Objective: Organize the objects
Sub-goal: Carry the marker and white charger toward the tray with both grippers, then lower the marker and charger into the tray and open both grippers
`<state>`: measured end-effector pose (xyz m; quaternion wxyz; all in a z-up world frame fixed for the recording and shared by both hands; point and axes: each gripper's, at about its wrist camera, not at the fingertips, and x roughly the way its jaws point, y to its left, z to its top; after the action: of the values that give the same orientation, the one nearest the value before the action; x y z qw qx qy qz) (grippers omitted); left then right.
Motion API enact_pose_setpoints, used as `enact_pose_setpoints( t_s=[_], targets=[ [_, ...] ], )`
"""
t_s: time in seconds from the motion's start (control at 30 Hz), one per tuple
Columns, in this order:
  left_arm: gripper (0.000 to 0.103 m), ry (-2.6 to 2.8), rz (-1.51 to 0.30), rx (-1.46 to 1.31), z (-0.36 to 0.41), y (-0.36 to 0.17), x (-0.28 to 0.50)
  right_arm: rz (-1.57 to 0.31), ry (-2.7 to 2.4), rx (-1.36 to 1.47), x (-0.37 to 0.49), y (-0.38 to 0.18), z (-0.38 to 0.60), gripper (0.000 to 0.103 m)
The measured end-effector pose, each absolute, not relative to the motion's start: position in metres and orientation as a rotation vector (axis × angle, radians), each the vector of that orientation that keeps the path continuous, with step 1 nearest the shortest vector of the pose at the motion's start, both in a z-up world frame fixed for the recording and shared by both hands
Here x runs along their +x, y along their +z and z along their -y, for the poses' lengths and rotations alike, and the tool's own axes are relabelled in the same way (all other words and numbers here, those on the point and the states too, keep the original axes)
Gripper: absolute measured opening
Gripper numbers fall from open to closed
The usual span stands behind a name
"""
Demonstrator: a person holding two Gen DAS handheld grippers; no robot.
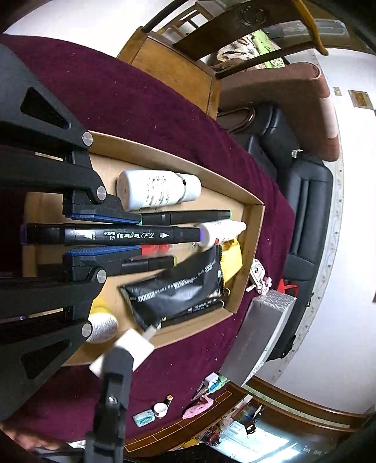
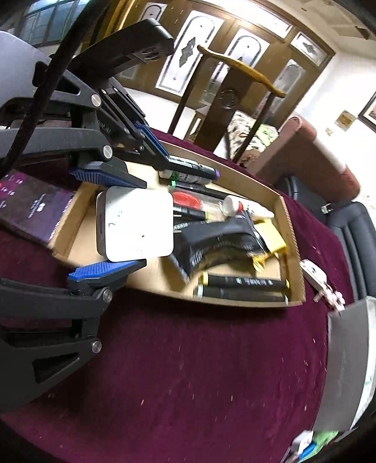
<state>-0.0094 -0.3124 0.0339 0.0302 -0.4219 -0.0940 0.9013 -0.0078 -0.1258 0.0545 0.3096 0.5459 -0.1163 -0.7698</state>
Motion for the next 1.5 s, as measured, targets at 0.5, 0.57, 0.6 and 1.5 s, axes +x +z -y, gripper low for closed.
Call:
enact_pose_setpoints(
  t_s=[0.5,0.57,0.6,1.5],
  targets=[
    [0.012,2.723,0.391,-1.344,0.325,0.016,-0.018,0.189,-2.045,1.514,-0.03,0.035,0.168,0.044],
    [0.012,2.725,0.401,-1.34,0.326,0.016,-0.018,0.171,-2.056,1.52,-0.032,0.035,0.17,0.044],
    [0.012,2.721,0.408,-1.34,0.327,0.015,-0.018,0.157,-2.067,1.52,-0.033,0.035,0.173,0.044],
    [0.052,2.865,0.347,-1.165,0.315,0.059,0.018,0.248,-2.163,1.361,-0.004,0.06,0.139,0.053]
  ],
)
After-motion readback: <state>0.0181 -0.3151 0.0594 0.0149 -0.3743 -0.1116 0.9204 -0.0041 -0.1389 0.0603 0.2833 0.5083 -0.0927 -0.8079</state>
